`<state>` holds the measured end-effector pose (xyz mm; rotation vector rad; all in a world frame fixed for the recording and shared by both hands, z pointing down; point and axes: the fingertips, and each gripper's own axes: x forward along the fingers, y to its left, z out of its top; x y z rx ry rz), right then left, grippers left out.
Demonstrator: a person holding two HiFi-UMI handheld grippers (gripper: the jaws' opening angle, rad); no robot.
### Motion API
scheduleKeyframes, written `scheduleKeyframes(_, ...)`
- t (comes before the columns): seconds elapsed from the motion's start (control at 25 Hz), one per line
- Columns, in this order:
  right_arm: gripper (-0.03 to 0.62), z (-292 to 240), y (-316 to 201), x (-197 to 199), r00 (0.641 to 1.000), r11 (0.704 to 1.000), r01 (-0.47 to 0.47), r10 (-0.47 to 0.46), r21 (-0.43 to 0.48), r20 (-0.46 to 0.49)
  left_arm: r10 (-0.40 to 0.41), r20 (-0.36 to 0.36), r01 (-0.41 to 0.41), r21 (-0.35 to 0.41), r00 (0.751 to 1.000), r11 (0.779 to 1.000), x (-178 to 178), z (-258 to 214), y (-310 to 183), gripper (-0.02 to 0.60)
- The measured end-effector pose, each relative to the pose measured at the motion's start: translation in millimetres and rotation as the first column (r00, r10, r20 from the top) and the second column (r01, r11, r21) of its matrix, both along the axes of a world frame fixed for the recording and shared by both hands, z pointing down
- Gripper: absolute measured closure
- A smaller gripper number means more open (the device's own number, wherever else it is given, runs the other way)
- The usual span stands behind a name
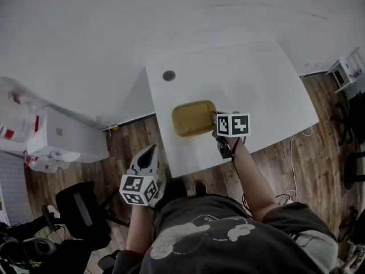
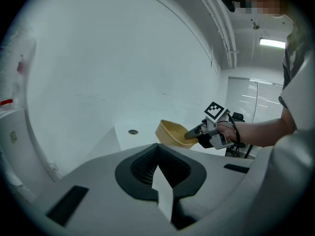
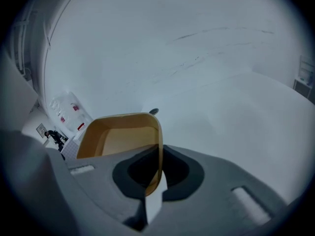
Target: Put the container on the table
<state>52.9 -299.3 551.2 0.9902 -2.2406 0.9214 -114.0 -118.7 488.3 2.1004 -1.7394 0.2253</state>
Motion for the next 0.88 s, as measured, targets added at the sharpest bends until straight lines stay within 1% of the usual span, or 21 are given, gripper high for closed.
scheduleKeyframes(0.08,0.592,3,-6,-10,1.000,1.000,-0.007,0.007,-0.003,-0.007,0.008,-0.008,-0.008,0.006,1.000,1.000,-12,3,-10,0.584)
scheduleKeyframes(0.24,0.592,7,-21,-30,0.999,1.000,-0.021,0.021,0.005,-0.041,0.010,-0.049,-0.010,0.018,0.999,1.000,-45,10,-37,0.584)
scheduleKeyframes(0.44,0.592,6,-53,-56,0.996,0.999,-0.053,0.054,0.009,-0.071,0.046,-0.063,-0.045,0.023,0.997,0.999,-84,12,-80,0.584)
scheduleKeyframes(0.68,0.592,12,-94,-81,0.988,0.997,-0.080,0.081,0.014,-0.131,0.081,-0.114,-0.078,0.027,0.990,0.997,-116,23,-126,0.584)
scheduleKeyframes(0.88,0.592,29,-121,-112,0.978,0.997,-0.082,0.083,0.015,-0.192,0.111,-0.132,-0.110,0.009,0.985,0.994,-140,39,-152,0.584)
